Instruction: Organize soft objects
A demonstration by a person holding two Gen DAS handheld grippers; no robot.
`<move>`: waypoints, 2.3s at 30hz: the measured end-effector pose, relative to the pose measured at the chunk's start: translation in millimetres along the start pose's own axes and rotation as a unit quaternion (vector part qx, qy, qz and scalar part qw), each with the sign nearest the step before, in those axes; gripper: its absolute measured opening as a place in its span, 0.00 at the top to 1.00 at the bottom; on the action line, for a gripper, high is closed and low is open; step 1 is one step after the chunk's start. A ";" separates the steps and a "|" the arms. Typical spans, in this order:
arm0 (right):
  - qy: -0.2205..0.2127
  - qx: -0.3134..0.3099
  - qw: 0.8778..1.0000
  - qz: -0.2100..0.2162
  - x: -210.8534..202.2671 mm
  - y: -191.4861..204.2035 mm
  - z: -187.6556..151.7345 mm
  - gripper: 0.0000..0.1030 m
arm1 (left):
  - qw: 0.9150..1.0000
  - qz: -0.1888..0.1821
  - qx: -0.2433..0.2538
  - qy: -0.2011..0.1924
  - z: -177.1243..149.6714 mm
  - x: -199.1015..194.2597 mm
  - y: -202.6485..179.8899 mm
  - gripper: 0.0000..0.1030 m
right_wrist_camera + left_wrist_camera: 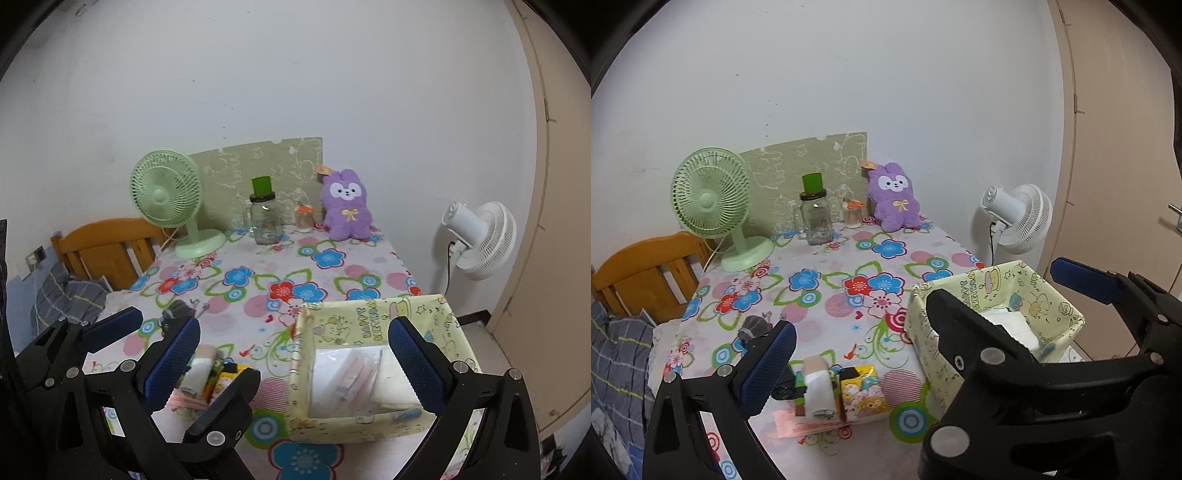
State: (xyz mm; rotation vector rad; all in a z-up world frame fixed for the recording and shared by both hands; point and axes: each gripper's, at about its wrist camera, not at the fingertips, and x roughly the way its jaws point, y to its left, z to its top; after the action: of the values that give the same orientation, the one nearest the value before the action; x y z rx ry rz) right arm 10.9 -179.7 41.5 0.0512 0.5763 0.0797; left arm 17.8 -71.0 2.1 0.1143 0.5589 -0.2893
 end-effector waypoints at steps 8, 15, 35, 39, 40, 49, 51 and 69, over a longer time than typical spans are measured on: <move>-0.001 -0.009 1.000 0.006 -2.2 17.0 -5.2 0.00 | 1.000 0.013 -0.010 -0.001 -8.4 -7.0 13.2 0.00; -0.008 -0.013 1.000 0.002 0.1 27.2 -11.4 0.00 | 0.999 0.039 -0.017 -0.008 -16.4 -7.5 23.1 0.01; 0.033 -0.031 0.999 0.028 43.8 56.1 -51.3 0.00 | 0.997 0.055 -0.045 0.034 -64.8 19.6 56.2 0.05; 0.042 -0.032 0.998 0.037 51.6 61.9 -58.6 0.01 | 0.996 0.056 -0.052 0.040 -73.6 23.6 62.7 0.05; 0.045 -0.032 0.998 0.037 53.8 63.4 -60.2 0.04 | 0.996 0.057 -0.054 0.042 -75.0 25.4 64.2 0.05; 0.080 -0.022 0.996 0.042 77.7 72.5 -73.7 0.19 | 0.993 0.064 -0.076 0.069 -89.7 43.9 81.8 0.07; 0.088 -0.020 0.995 0.042 83.8 73.0 -75.9 0.22 | 0.992 0.061 -0.083 0.076 -93.0 50.8 85.7 0.10; 0.114 0.006 0.993 0.023 118.3 69.0 -77.3 0.36 | 0.991 0.045 -0.086 0.089 -90.8 82.5 89.4 0.28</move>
State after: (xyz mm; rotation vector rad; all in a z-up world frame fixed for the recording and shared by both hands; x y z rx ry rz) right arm 63.3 -98.4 -82.5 0.0683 0.8046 0.1271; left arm 65.5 11.2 -116.3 -0.0016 0.7513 -0.1431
